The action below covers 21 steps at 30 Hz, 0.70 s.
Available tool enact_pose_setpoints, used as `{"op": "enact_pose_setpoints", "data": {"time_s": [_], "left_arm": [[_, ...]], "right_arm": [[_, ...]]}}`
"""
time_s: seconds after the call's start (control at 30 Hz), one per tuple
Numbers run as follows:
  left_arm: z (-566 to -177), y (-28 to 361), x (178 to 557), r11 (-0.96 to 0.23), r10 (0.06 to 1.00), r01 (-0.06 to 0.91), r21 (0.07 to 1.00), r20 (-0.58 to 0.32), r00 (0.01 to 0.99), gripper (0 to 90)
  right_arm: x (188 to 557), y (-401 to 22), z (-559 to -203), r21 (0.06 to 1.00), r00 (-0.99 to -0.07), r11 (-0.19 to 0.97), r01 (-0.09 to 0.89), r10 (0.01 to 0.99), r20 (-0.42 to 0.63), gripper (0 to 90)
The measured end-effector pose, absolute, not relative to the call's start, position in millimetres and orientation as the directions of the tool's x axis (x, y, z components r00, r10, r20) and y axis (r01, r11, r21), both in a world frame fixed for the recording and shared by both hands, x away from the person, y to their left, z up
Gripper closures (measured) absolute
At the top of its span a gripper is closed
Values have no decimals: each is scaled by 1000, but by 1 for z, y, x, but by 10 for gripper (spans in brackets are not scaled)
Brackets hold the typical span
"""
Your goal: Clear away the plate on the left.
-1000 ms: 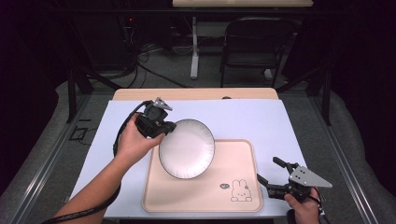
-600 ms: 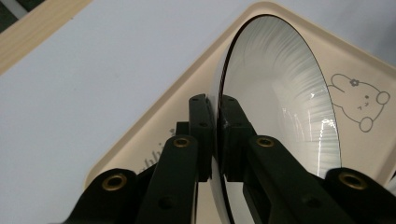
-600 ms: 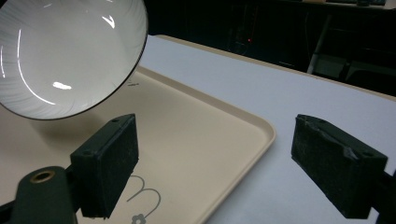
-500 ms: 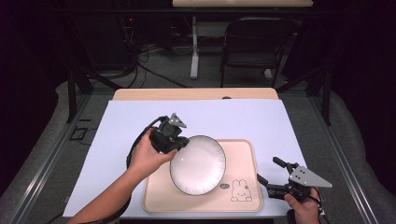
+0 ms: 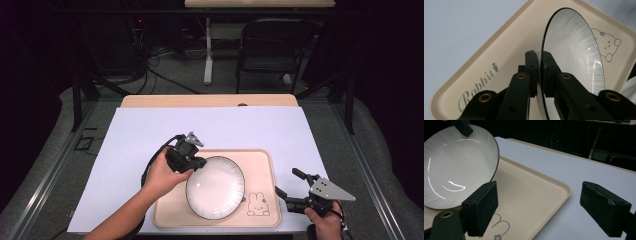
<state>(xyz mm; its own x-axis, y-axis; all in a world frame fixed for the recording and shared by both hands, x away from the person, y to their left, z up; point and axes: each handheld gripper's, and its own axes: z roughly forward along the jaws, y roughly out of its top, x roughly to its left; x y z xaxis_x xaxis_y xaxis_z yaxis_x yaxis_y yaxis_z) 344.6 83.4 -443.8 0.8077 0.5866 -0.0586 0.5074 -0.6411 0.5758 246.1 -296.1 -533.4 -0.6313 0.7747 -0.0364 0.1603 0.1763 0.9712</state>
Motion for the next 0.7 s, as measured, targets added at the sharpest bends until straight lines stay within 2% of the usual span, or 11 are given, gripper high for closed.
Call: {"op": "enact_pose_setpoints", "data": {"time_s": [0.43,0.7], "left_arm": [[-467,95,359,-593,635,592,546,-137,761,858],[-480,100,367,-578,657,624,526,-152,738,845]], "right_arm": [[246,-296,-533,972,-632,176,158,774,-38,144],[246,-296,-533,972,-633,177,157,773,-39,144]]}}
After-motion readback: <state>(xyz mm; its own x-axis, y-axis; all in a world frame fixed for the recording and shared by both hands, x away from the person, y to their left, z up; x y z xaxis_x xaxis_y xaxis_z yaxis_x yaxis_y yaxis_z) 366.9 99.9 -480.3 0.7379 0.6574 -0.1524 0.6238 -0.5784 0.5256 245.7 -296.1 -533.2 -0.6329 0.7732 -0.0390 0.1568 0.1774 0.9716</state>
